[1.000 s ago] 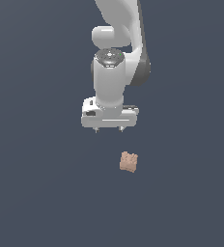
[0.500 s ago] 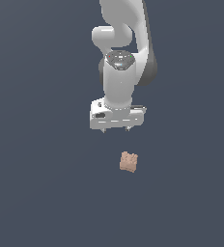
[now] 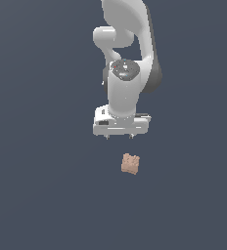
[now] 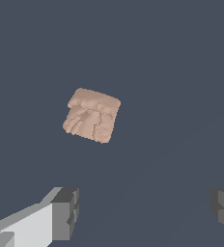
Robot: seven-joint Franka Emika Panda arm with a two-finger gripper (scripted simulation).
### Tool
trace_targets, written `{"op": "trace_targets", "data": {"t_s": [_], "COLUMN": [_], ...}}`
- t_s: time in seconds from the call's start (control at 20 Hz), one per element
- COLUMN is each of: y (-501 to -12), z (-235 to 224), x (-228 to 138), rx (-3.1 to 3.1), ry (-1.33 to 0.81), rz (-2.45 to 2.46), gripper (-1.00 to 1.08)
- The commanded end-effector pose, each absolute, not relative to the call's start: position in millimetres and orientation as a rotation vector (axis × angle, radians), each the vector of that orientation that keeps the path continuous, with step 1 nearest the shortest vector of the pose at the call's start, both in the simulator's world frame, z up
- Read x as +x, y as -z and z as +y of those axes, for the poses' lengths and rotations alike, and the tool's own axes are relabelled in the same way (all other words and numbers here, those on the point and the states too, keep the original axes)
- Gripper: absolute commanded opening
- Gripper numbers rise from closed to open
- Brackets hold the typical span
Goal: Pick up the object and move it to a goal position.
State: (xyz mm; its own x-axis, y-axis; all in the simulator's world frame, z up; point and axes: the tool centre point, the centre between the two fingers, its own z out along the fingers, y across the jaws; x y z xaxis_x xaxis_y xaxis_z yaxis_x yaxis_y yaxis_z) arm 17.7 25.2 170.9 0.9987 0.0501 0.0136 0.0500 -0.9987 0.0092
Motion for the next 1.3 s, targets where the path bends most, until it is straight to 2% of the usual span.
{"op": "trace_targets", "data": {"t_s": [0.0, 0.6, 1.25], "y": [-163, -110, -91], "z": [31, 66, 78], "x": [25, 66, 75], "rx": [3.135, 3.129, 3.120], "ry": [-0.019, -0.004, 0.001], "rz": [0.029, -0.285, -0.369], "gripper": [1.00, 1.00, 1.00]}}
